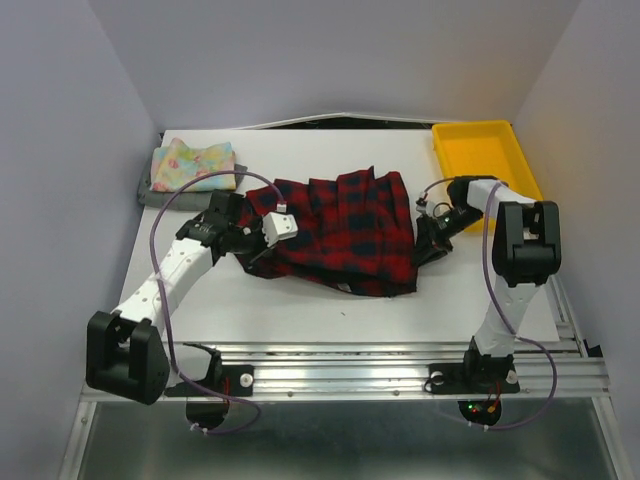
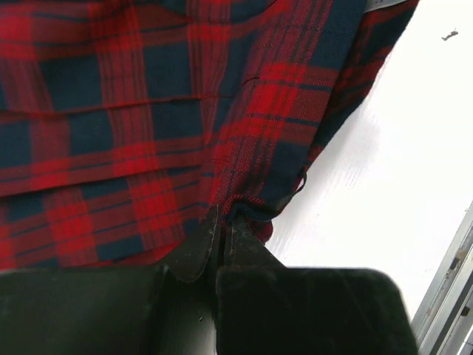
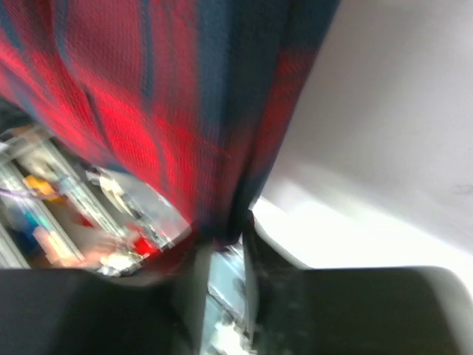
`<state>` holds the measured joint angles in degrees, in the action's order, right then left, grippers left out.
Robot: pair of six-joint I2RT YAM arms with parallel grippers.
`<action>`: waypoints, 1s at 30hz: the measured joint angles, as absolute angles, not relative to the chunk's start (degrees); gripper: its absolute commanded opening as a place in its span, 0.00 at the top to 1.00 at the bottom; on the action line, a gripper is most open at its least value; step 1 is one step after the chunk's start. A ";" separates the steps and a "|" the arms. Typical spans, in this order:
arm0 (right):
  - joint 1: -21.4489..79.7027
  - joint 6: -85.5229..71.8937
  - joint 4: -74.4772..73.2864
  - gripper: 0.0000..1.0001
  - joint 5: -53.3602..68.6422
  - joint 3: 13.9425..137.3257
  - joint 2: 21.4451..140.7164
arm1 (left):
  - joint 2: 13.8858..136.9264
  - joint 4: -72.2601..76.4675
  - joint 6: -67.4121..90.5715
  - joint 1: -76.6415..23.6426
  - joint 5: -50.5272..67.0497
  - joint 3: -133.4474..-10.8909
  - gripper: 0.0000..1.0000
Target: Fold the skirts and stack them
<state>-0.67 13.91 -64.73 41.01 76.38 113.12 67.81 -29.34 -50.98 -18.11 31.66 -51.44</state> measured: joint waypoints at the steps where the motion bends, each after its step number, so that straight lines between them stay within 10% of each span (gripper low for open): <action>1: -0.64 14.04 -65.28 0.45 41.01 76.82 113.45 | 69.30 -29.21 -51.18 -17.30 32.53 -51.68 1.00; 11: -2.46 29.02 -67.31 0.32 34.87 84.18 107.39 | 71.53 -31.35 -61.32 -14.48 33.93 -52.14 1.00; 20: 3.46 57.91 -39.68 0.24 33.17 53.34 68.10 | 76.66 -34.17 -60.34 -14.63 34.85 -55.09 0.94; 30: 13.34 96.97 -33.04 0.27 39.07 40.69 68.40 | 76.64 -34.57 -56.64 -14.92 35.48 -55.55 0.78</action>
